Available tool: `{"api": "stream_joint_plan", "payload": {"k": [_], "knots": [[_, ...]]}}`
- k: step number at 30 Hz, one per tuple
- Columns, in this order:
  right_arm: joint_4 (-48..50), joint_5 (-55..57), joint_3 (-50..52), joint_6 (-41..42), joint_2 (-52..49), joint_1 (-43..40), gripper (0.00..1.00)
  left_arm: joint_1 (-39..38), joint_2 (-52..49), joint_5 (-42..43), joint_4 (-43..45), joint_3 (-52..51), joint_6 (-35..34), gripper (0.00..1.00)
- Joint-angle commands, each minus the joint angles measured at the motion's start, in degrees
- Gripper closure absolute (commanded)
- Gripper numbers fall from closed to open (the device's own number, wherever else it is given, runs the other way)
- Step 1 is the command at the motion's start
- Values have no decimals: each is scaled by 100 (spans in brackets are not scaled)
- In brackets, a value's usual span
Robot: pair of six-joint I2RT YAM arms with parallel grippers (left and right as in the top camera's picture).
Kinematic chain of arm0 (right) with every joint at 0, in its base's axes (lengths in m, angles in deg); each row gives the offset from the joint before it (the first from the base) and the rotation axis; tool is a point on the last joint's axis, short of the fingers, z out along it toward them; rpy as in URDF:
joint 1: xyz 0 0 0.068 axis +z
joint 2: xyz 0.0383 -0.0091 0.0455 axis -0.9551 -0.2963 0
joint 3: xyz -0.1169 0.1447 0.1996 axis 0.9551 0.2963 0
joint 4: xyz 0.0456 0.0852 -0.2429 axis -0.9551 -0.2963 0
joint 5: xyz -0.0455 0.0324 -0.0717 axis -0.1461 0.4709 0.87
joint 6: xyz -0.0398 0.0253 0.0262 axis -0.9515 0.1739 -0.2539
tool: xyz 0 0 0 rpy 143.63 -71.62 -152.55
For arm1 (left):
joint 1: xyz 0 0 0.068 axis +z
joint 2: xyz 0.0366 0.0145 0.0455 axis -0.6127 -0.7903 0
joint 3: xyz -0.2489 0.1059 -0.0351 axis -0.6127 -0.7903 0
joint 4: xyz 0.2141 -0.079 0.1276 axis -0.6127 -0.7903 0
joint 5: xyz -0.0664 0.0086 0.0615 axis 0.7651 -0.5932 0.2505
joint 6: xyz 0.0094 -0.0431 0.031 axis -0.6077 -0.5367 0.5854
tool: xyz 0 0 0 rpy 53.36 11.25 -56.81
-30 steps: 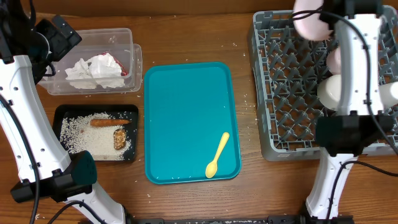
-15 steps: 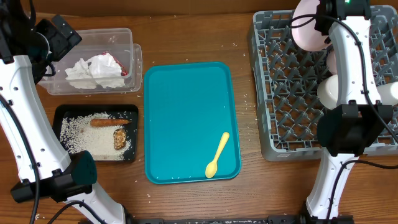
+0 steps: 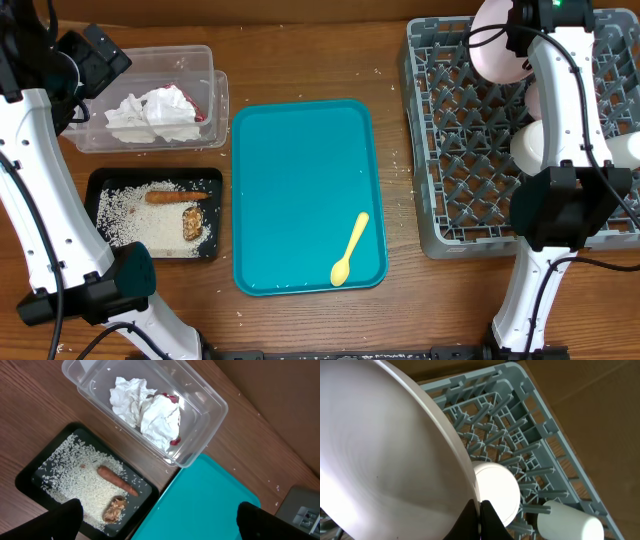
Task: Sort waste into correct bins and load items into the dishwasher
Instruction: 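Carry the white plate right to the back of the dish rack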
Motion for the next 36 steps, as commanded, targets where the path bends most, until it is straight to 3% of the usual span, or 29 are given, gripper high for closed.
{"api": "stream_joint_plan", "payload": {"k": [1, 14, 15, 17, 19, 28, 31, 36], "knots": [[63, -13, -9, -129, 157, 4, 96, -39, -17, -79, -2, 11, -76, 0], [4, -184, 420, -125, 155, 271, 96, -39, -17, -79, -2, 11, -76, 0], [-79, -199, 415, -103, 160, 310, 92, -39, -17, -79, -2, 11, -76, 0], [-203, -197, 376, -35, 210, 367, 69, -39, -17, -79, -2, 11, -76, 0], [-369, -179, 289, 160, 297, 417, 66, -39, -17, -79, -2, 11, -76, 0], [-933, -813, -192, 350, 1060, 492, 65, -39, -17, -79, -2, 11, -76, 0], [-981, -1167, -192, 348, 1239, 485, 74, -39, -17, -79, -2, 11, -76, 0], [-1141, -1399, -188, 350, 1250, 485, 73, -39, -17, -79, -2, 11, -76, 0]]}}
